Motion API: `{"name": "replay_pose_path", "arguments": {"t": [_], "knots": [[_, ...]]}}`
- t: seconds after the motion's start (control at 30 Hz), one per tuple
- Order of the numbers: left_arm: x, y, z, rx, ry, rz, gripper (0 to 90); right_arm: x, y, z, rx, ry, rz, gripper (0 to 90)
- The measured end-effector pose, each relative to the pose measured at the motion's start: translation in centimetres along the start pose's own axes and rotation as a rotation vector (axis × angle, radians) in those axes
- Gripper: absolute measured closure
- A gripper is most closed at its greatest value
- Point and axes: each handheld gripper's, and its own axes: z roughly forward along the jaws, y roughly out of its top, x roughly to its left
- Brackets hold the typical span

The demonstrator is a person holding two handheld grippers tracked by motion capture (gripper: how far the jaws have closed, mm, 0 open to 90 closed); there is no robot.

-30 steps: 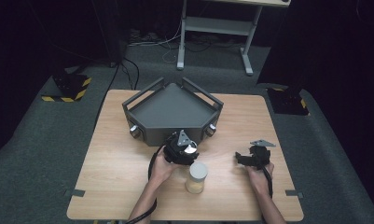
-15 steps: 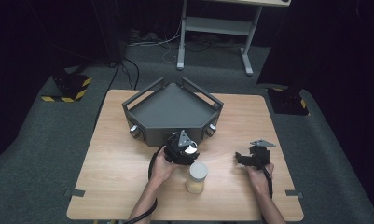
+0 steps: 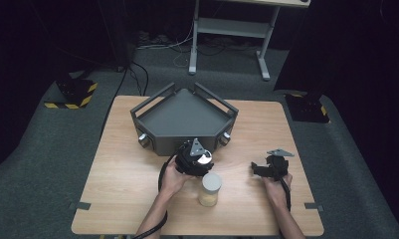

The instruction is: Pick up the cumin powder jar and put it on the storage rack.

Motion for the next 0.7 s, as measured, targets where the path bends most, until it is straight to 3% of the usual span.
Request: {"name": "replay_pose_path", "arguments": {"t": [0.07, 0.1, 0.17, 0.37, 0.5, 0.53, 0.7], "knots": [[0.0, 0.0, -0.2, -0.009, 0.0, -0.002, 32.3, 0.0, 0.0, 0.0, 0.0, 0.0, 0.0, 7.1], [-0.1, -0.2, -0.2, -0.03, -0.006, -0.029, 32.3, 0.0, 0.0, 0.0, 0.0, 0.0, 0.0, 7.1], [0.0, -0.2, -0.3, -0.045, -0.014, -0.041, 32.4, 0.0, 0.0, 0.0, 0.0, 0.0, 0.0, 7.1], [0.0, 0.4, -0.9, -0.035, -0.019, -0.026, 32.4, 0.0, 0.0, 0.0, 0.0, 0.0, 0.0, 7.1], [0.1, 0.2, -1.5, -0.065, -0.017, -0.05, 32.3, 0.0, 0.0, 0.0, 0.0, 0.0, 0.0, 7.1], [0.7, 0.7, -2.3, -0.048, -0.027, -0.022, 32.4, 0.0, 0.0, 0.0, 0.0, 0.0, 0.0, 7.1], [0.6, 1.5, -3.5, -0.048, -0.013, -0.017, 32.4, 0.0, 0.0, 0.0, 0.0, 0.0, 0.0, 7.1]]}}
